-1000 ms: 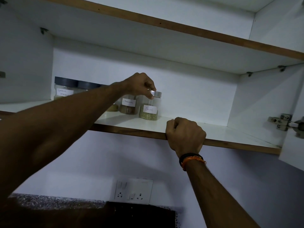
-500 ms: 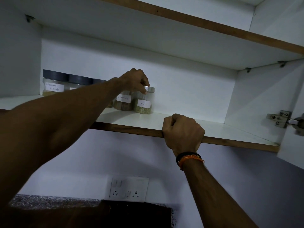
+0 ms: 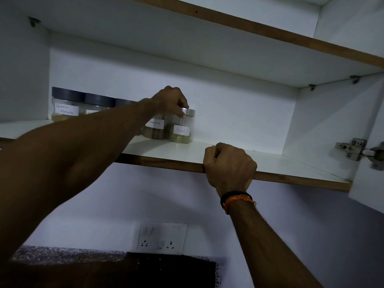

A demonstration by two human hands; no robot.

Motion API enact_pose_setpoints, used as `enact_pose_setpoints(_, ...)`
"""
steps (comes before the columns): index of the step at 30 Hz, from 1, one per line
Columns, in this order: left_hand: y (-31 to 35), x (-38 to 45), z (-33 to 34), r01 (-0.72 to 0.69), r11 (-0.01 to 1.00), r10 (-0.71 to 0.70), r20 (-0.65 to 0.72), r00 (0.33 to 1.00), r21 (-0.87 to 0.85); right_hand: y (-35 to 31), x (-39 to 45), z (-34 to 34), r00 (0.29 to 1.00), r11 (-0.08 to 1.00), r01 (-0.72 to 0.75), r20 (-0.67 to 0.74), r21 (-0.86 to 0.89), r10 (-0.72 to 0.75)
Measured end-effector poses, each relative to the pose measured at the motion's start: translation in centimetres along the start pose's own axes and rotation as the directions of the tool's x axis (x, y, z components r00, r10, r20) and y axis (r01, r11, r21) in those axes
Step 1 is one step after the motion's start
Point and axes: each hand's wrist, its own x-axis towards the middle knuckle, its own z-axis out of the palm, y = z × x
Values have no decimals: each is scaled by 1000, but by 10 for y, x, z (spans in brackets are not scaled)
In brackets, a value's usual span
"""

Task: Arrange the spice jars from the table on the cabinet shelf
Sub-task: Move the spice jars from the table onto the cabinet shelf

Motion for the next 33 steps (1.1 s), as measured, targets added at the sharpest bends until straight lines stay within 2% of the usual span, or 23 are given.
enact_pose_setpoints(13, -3, -3, 3, 5, 1000, -5, 7, 1000, -13, 1, 0, 1, 1000, 1000, 4, -10, 3, -4)
enact_pose_setpoints(20, 7, -30, -9, 59, 998, -62, -84, 995, -31, -1, 1, -4, 998, 998, 6, 68, -62, -1)
enact_pose_setpoints(25, 29, -68, -26, 79, 995, -78, 27, 997, -53, -1, 1, -8, 991, 994, 51, 132, -99, -38)
enact_pose_setpoints(30, 56, -119, -30, 84, 996, -79, 141, 987, -34, 5, -11, -20, 944, 948, 268, 244, -173, -223)
enact_pose_setpoints(33, 72, -147, -27, 72, 997, -65, 192, 979, -27, 2, -20, -30, 949, 944, 243, 256, -225, -183)
